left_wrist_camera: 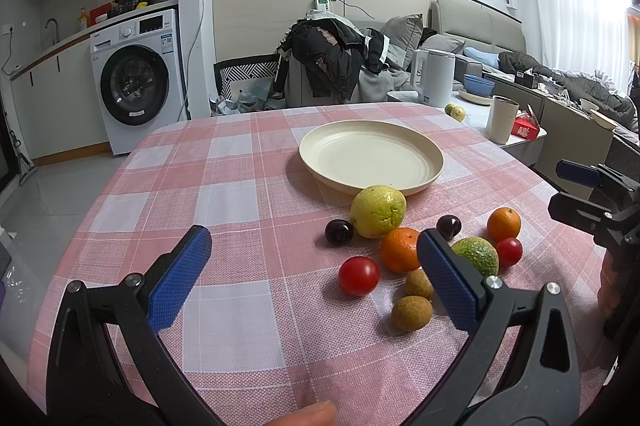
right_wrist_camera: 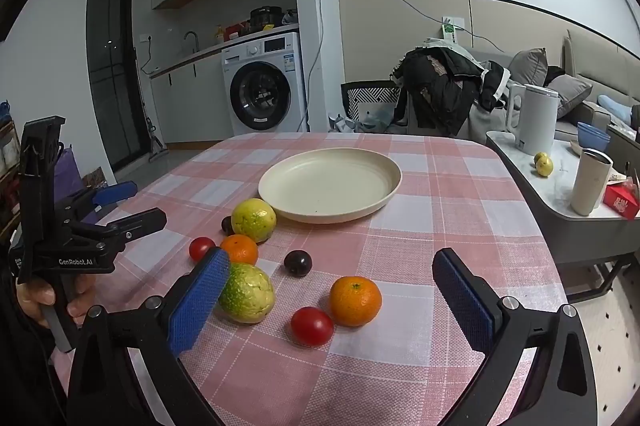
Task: Organize fruits
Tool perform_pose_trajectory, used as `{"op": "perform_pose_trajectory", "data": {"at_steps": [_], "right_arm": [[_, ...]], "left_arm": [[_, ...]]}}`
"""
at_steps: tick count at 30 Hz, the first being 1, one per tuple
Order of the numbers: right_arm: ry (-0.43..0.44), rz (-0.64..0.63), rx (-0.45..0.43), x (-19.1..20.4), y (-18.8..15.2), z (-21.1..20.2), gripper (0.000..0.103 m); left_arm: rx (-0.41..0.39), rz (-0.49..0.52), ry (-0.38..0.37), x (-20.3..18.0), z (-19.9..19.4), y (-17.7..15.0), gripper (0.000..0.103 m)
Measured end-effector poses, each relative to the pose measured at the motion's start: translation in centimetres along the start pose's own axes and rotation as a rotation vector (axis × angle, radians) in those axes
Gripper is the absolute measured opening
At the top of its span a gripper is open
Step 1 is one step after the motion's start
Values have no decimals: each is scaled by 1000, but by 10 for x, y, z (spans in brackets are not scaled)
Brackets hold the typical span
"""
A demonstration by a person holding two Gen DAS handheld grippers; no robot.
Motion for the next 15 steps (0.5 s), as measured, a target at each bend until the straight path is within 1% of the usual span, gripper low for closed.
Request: {"op": "perform_pose_trajectory", "data": {"at_steps": [15], "right_arm": [[0, -7, 4, 0, 0, 1, 103]], "left_arm": [[2, -1, -1, 0, -1, -1, 102]]}}
Point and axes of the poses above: each gripper's, at about its wrist camera, not at the fingertips, and z roughly the way its jaws point, x to its left, y to its top, the point moved 7 cm from there along z, roughly the way its jaws point, and after that the axes turned 15 degrees about z, right-handed, at the moved point
